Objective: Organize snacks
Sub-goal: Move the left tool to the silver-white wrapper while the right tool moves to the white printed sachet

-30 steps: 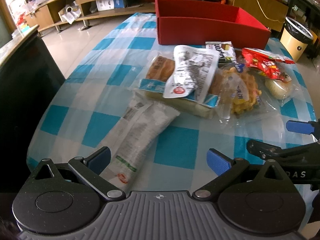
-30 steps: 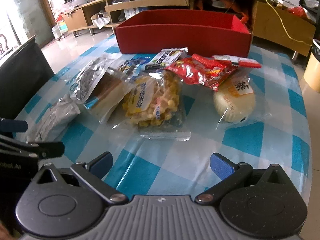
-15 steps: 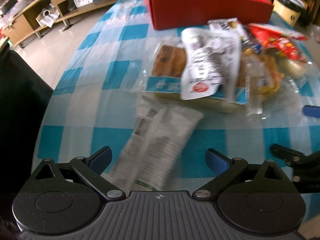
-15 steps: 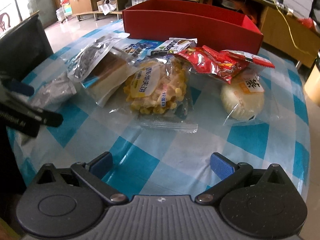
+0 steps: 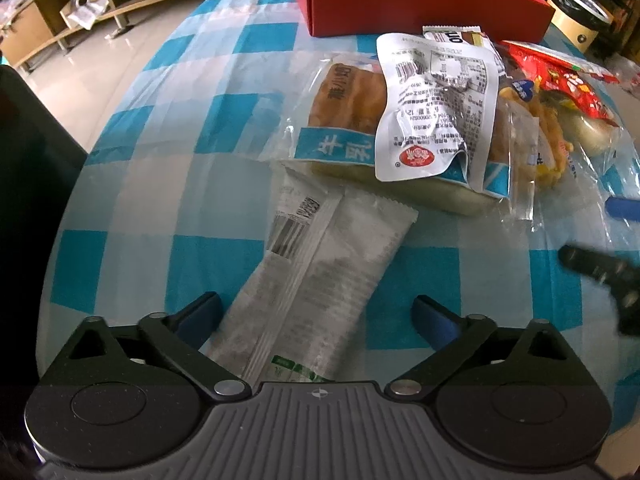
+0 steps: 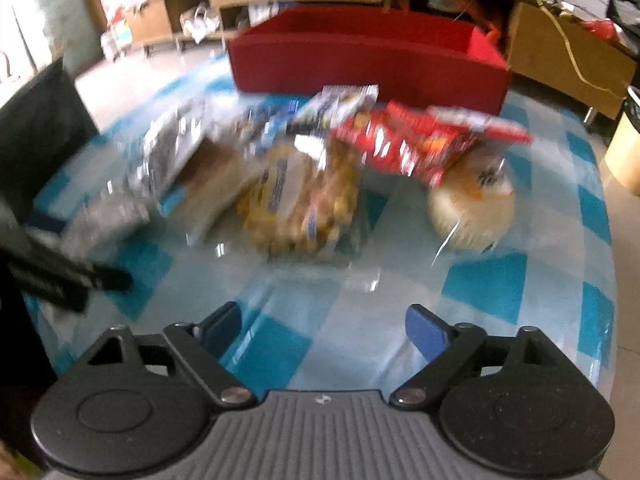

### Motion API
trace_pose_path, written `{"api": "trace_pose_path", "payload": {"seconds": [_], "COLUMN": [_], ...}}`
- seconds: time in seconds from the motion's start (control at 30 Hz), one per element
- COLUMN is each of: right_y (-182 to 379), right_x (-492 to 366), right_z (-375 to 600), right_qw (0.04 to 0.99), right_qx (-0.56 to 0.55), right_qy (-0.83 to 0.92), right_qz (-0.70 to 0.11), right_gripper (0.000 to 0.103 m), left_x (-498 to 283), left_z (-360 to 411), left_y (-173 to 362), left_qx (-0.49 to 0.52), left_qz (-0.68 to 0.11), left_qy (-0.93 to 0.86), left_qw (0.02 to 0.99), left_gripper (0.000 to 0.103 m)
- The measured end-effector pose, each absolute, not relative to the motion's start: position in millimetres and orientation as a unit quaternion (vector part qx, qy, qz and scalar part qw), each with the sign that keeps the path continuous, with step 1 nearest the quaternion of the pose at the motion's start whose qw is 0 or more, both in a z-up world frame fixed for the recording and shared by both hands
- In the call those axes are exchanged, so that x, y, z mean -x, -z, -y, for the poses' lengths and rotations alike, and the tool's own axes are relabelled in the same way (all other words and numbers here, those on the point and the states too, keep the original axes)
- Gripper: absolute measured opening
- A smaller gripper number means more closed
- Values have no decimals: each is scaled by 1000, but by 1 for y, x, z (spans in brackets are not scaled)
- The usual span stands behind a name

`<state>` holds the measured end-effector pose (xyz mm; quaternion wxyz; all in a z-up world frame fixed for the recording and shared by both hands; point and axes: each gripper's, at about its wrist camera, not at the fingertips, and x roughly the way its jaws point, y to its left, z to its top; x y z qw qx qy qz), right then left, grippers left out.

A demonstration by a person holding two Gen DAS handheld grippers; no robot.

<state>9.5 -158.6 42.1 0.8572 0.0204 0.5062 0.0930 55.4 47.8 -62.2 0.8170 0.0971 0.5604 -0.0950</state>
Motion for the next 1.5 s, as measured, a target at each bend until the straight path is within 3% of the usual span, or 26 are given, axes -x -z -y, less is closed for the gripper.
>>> {"api": "trace_pose_path", "payload": {"seconds": [0.07, 0.13, 0.37, 0.53, 0.8, 0.87, 0.93, 1.13, 1.23, 1.33, 1.5], "right_y": [-55, -67, -85, -88, -68, -66, -68, -77, -83, -82, -72], "right_x": [-14, -23, -60, -80, -97, -99, -100, -95, -89, -84, -83], "right_z": [159, 154, 118, 86, 45, 44, 54, 88, 105, 118, 141], "right_qw": [866, 874, 877, 871, 857, 859, 855, 852, 852, 853, 838], "right_qx": [-28, -28, -21, -17, 13, 21, 0, -33, -53, -54, -111], "right_qy": [-90, -90, -97, -97, -92, -94, -110, -125, -128, -127, -143], "right_qz": [-490, -477, -470, -482, -507, -503, -506, -507, -505, -504, -514], "right_gripper": [89, 89, 89, 89, 88, 80, 64, 44, 39, 38, 40], "left_x": [-52, -50, -51, -51, -53, -51, -52, -54, -53, -54, -49], "left_z": [-45, -45, -58, -53, -57, -57, -57, -57, -55, -46, -17], "left_y": [54, 50, 47, 46, 48, 47, 48, 48, 49, 53, 65], "left_qx": [-96, -86, -37, -27, 0, -1, -1, 6, 6, -2, -86], "left_qz": [-553, -553, -554, -556, -567, -567, -568, -570, -569, -578, -573], "left_qy": [103, 110, 103, 115, 122, 124, 127, 126, 130, 141, 127], "left_qw": [821, 822, 825, 823, 815, 814, 814, 812, 812, 804, 805], "left_gripper": [75, 65, 54, 53, 56, 57, 57, 60, 69, 95, 103]}}
